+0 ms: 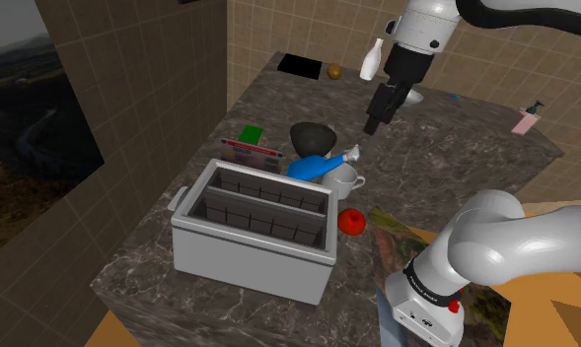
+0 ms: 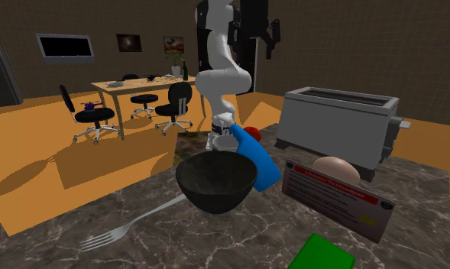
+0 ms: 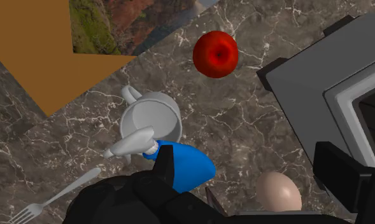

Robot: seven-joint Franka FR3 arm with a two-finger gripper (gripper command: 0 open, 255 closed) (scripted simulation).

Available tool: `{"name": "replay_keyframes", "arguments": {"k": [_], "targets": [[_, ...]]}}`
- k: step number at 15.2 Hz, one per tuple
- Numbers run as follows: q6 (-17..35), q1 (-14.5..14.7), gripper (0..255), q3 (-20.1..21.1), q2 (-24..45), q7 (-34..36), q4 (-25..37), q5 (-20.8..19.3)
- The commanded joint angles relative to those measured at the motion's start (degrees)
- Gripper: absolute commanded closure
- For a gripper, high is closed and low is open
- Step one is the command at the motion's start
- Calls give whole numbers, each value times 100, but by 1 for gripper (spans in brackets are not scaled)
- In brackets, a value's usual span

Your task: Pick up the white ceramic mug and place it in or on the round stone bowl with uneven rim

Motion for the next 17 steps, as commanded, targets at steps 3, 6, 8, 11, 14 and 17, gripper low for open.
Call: {"name": "replay_keyframes", "arguments": {"k": [3,6,8,11,14,17], "targets": [[416,-30,0,40,-11,8,-389,-41],[1062,-79,0,99,41,28,-924,-102],[1510,-117,0,139,127,45,-1249,-144],[2215,-182,0,198,340,83,-1682,-213],[2962,-263,0,258,665,135,-2046,-294],[3751,-368,0,322,1112,209,-2331,-398]]}}
